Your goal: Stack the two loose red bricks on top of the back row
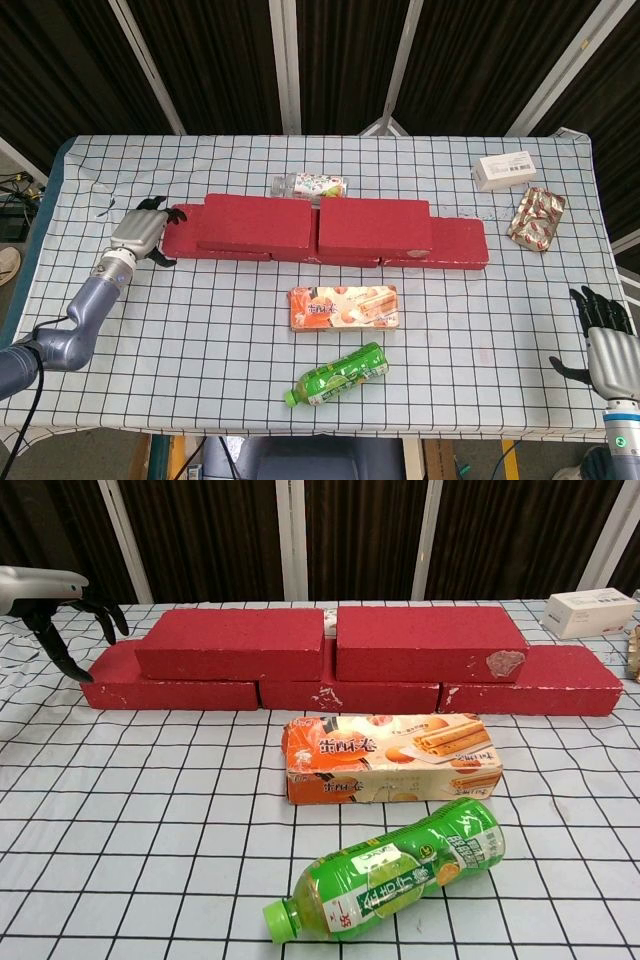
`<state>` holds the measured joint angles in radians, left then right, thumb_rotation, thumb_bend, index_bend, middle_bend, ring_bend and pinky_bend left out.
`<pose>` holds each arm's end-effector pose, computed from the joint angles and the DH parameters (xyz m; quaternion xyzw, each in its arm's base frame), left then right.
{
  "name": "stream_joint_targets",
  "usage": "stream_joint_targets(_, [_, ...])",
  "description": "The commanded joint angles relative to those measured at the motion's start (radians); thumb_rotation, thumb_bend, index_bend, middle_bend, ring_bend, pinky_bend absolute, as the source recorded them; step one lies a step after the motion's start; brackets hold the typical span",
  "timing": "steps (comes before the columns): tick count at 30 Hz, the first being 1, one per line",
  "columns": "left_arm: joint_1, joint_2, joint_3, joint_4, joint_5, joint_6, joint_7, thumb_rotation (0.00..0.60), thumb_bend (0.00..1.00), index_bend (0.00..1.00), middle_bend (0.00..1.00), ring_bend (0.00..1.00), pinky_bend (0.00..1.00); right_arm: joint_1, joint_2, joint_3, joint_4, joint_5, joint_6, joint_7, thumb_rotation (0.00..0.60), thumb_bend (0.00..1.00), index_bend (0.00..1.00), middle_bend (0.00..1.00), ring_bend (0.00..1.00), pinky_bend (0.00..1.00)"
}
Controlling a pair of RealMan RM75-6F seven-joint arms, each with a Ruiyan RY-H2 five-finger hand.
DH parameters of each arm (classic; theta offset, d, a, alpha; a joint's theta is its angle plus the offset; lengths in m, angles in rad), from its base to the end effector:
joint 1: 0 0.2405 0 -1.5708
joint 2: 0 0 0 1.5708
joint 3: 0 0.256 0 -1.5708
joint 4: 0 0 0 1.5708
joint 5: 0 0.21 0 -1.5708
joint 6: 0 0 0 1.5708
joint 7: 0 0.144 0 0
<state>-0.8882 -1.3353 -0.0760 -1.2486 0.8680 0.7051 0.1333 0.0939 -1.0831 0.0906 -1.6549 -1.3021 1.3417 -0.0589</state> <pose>-0.2233 0.4214 0.0670 -0.7094 -0.4359 -0.2612 0.4885 -0.3333 -0.1889 0.1636 0.5622 -0.4467 0.3179 0.6191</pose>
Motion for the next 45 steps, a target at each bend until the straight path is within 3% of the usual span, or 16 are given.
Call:
stream_joint_targets(1, [-0.009,-0.027,-0.006,-0.001,-0.045,0.000,0.042,0.600,0.00,0.26,0.27,0.01,0.06,0.002,0.002,-0.001,0.004,-0.003,-0.007,0.012,0.600,0.22,0.00,0.00,0.00,0.00])
stream_joint_targets(15, [-0.033,-0.073,-0.026,0.007,-0.116,-0.004,0.134,0.600,0.00,0.26,0.27,0.01,0.06,0.007,0.001,-0.002,0.014,-0.007,-0.016,0.027,0.600,0.22,0.00,0.00,0.00,0.00])
stream_joint_targets(45, [-0.038,-0.077,-0.053,-0.001,-0.137,-0.006,0.163,0.600,0.00,0.25,0.27,0.01,0.05,0.007,0.001,-0.001,0.013,0.003,-0.016,0.021,0.600,0.22,0.00,0.00,0.00,0.00])
